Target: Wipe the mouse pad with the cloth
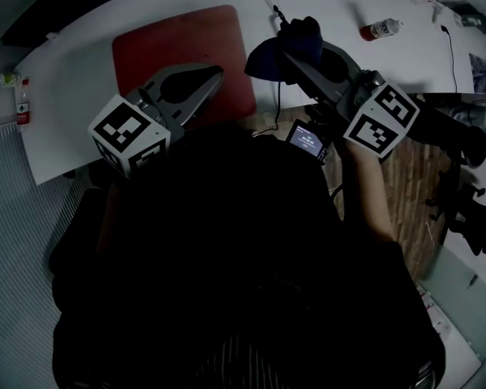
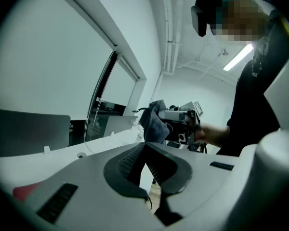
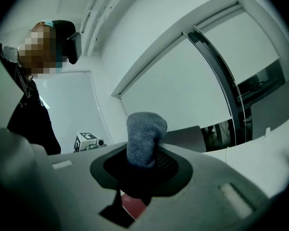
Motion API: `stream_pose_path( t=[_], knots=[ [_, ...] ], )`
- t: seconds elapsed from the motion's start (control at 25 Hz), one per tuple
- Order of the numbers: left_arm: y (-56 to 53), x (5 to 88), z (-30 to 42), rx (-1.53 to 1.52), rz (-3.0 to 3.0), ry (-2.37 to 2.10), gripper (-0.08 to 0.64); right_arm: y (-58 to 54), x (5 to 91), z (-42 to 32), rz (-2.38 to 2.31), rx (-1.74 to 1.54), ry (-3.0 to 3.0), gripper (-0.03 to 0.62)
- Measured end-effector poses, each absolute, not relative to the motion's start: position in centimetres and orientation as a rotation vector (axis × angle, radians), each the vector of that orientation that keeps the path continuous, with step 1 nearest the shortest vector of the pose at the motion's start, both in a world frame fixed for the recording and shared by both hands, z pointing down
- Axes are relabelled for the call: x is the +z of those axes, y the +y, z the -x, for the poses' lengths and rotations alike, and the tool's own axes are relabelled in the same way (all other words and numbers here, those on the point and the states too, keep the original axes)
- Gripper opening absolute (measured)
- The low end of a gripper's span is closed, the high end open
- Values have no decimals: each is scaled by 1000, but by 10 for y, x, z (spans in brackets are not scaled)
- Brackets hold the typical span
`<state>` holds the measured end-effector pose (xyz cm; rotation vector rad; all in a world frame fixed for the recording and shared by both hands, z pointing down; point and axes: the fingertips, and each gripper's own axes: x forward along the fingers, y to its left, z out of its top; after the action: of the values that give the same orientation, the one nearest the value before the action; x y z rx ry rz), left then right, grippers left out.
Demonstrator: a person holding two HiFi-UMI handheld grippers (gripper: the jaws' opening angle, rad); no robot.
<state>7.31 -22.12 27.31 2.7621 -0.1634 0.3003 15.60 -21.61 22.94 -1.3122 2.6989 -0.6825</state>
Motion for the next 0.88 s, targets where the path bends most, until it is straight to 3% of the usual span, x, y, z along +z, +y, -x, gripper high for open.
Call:
stream_pose_path(
  t=[0.48, 0.88],
  knots=[
    [-243, 343, -23, 544, -2746, -71, 0, -255, 258, -97, 1370, -782, 2820, 101],
    [-253, 391, -8, 734, -2680, -119, 0, -285, 285, -101, 1350, -840, 2940, 101]
  ],
)
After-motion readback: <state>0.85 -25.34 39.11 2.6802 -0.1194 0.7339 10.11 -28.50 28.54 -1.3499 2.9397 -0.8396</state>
